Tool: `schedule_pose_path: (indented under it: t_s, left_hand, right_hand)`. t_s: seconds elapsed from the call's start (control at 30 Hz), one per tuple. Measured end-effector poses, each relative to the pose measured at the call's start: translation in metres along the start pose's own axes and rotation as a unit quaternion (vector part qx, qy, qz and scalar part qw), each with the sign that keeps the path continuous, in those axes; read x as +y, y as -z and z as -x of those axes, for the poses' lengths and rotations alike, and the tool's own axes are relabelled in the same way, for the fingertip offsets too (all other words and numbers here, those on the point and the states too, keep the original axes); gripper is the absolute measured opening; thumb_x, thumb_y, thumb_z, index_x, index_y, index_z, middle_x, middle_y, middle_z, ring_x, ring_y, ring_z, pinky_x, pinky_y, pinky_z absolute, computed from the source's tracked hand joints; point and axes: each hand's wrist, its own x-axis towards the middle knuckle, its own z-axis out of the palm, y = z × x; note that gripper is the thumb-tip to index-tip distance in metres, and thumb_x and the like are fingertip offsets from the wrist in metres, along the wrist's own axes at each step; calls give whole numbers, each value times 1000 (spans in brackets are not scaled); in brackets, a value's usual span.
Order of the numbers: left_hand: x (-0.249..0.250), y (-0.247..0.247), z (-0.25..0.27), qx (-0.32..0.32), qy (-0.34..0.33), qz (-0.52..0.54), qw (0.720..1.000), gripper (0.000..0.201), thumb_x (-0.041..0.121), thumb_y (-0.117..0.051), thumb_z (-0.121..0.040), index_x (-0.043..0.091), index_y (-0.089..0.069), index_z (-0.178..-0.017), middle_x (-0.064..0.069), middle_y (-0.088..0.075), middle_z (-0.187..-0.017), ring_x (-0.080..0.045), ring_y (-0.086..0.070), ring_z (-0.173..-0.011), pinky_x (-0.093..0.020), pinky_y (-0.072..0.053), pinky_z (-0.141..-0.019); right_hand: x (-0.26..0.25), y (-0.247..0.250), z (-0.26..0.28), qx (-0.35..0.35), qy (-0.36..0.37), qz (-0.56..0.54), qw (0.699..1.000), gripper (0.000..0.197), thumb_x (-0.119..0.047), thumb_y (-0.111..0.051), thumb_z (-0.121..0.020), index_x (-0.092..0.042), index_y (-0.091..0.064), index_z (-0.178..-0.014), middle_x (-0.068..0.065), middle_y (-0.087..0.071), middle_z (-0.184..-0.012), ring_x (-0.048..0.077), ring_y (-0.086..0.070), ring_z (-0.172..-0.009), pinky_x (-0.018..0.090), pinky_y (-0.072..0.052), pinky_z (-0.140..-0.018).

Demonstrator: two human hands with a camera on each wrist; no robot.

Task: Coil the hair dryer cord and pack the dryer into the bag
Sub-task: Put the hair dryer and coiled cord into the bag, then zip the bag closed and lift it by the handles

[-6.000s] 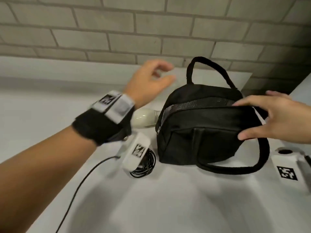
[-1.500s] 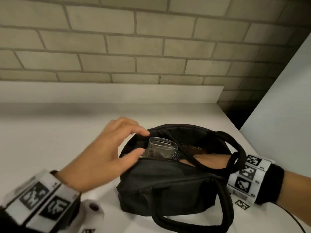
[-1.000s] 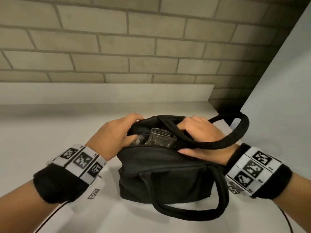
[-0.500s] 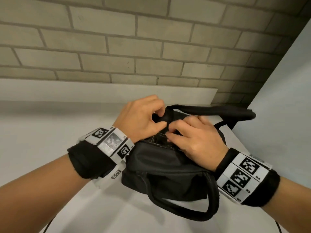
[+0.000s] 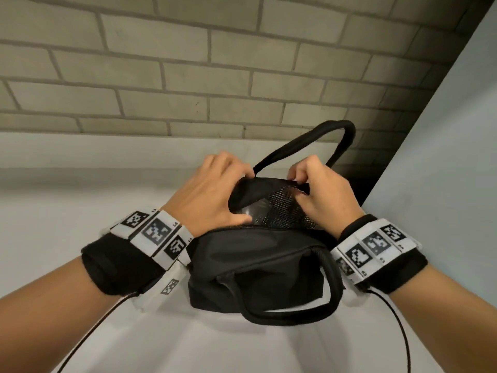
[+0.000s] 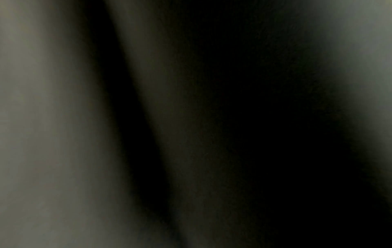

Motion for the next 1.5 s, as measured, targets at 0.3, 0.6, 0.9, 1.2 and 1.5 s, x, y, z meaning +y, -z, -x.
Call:
schedule_pose_path:
  t_s: [0.3,0.6,0.9,1.2,1.5]
  left_hand:
    - [-14,-6,1,-97,157,101,978,58,34,-67,-75,28,-42,-127,0,-60,-120,-18,-55,-105,-34,-45,-92]
    - [-26,0,7,-19,212,214,953,45,44,-71,-66,33,-49,-104,17,-55,-97,-4,-54,-82,-22,-44,-73]
    - [-24,8,81,-92,180,333,921,59,75,-65,-39,46,-59,-90,21,-64,-98,-5,-59,-94,-24,-45,-88]
    - [-9,10,50,-265,151,372,877,40,15,-82,-56,28,-64,-89,13,-72,-91,-4,-65,-90,-17,-52,-79]
    - [-23,3,44,-243,181,465,832,66,50,-84,-32,23,-63,-87,15,-73,-81,-2,-66,-83,-12,-50,-69]
  right_hand:
    - [46,20,6,-168,-156,-20,973,56,1,-64,-75,-24,-41,-120,6,-46,-129,25,-52,-110,36,-48,-88]
    - [36,37,22,-15,-86,-209,974,12,-35,-64,-75,-36,-52,-76,-4,-54,-96,8,-54,-90,17,-45,-80]
    - [55,26,32,-342,-166,-279,882,35,-62,-34,-76,-42,-57,-94,-24,-59,-100,-20,-53,-89,3,-38,-85]
    - [58,20,9,-394,-163,-390,816,61,-61,-81,-34,-13,-57,-64,-11,-63,-59,3,-59,-61,12,-48,-61]
    - [60,13,11,-335,-194,-442,809,67,-56,-84,-32,-10,-48,-64,-7,-57,-52,3,-53,-48,11,-43,-45]
